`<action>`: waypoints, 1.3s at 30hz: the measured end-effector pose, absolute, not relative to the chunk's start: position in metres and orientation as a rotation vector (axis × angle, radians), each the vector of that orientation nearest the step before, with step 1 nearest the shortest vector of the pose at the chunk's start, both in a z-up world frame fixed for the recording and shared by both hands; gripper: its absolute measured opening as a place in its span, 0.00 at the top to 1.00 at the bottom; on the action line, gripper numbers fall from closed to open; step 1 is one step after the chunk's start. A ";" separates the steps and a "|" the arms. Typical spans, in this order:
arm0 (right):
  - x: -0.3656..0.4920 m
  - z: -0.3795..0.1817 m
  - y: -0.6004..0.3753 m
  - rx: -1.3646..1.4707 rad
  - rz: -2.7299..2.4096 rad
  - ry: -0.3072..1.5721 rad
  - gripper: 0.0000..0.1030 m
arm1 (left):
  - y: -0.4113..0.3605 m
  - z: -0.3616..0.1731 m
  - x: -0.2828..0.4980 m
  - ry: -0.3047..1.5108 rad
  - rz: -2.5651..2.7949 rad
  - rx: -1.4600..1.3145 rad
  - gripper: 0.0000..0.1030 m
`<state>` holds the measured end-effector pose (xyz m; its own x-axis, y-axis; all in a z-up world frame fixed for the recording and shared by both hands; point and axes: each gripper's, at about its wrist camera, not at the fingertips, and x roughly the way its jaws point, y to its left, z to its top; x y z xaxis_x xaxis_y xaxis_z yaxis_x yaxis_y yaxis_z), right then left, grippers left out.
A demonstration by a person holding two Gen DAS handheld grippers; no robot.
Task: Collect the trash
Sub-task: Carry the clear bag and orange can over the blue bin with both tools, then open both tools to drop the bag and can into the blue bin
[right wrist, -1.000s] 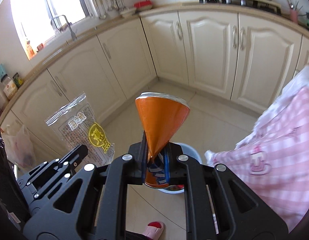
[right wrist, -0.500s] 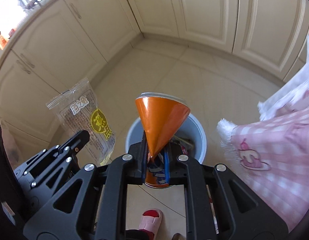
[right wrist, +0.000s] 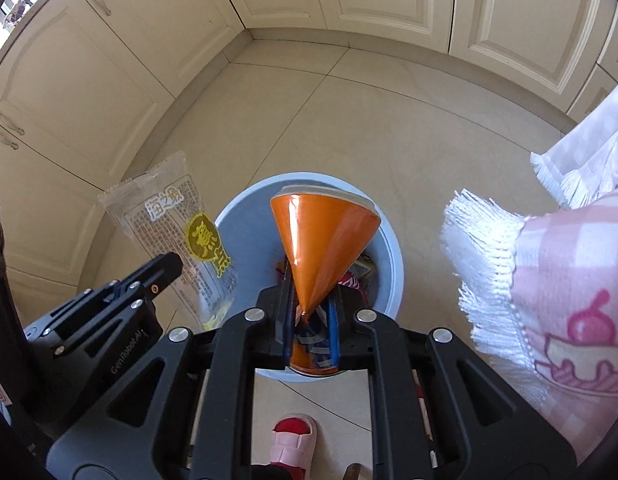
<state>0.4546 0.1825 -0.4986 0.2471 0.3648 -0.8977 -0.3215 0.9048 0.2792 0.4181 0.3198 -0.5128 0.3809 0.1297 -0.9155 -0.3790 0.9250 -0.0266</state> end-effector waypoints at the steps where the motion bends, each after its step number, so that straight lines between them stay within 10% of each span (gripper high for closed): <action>1: 0.455 -0.500 0.183 0.043 0.466 1.237 0.87 | 0.315 -0.512 0.419 1.130 0.335 -0.209 0.67; 6: 0.459 -0.503 0.189 0.050 0.465 1.243 0.87 | 0.309 -0.503 0.422 1.114 0.328 -0.171 0.54; 39: 0.472 -0.512 0.187 0.048 0.457 1.215 0.75 | 0.323 -0.500 0.425 1.115 0.372 -0.223 0.48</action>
